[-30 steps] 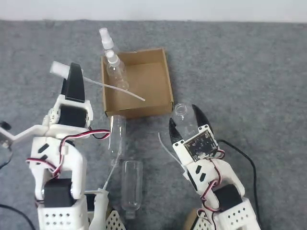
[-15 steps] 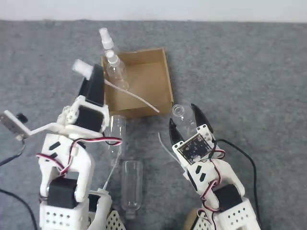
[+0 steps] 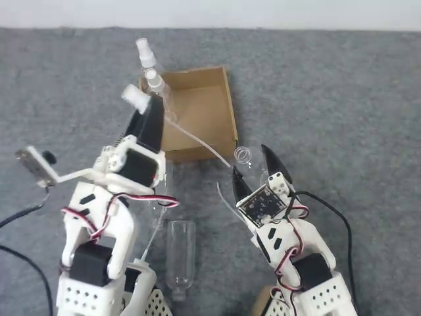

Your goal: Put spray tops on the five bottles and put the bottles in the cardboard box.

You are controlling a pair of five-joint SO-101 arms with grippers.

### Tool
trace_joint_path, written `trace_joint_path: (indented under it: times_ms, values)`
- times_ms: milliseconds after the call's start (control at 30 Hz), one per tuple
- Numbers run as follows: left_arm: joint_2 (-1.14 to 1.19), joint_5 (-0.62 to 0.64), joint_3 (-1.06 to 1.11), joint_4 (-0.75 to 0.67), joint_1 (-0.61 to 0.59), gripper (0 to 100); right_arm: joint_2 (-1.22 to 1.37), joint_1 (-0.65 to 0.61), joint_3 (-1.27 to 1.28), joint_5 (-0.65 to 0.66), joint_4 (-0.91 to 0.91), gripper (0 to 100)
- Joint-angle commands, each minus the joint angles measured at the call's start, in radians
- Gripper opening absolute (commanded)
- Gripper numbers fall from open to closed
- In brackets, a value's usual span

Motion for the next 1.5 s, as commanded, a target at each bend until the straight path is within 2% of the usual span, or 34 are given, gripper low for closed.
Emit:
trace_joint_path:
  times_ms: [0, 267, 467, 800, 1100, 1300, 1467]
  values:
    - [-0.012, -0.023, 0.018, -0.086, 0.017, 1, -0.021, -0.008, 0.026, 0.014, 0.008, 18.0]
    - [-0.012, -0.044, 0.054, -0.152, 0.028, 1, -0.021, -0.008, 0.026, 0.014, 0.012, 18.0]
    - [-0.012, -0.048, 0.054, -0.15, 0.109, 1, -0.021, -0.008, 0.026, 0.014, 0.013, 18.0]
    - [-0.012, -0.051, 0.048, -0.161, 0.104, 1, -0.018, -0.008, 0.026, 0.014, 0.013, 18.0]
    - [-0.005, -0.068, 0.088, -0.273, 0.097, 1, -0.018, -0.008, 0.026, 0.014, 0.013, 18.0]
    - [-0.005, -0.132, 0.163, -0.4, 0.097, 1, -0.018, -0.008, 0.026, 0.014, 0.013, 18.0]
    - [-0.005, -0.16, 0.194, -0.445, 0.098, 1, -0.018, -0.008, 0.026, 0.014, 0.013, 18.0]
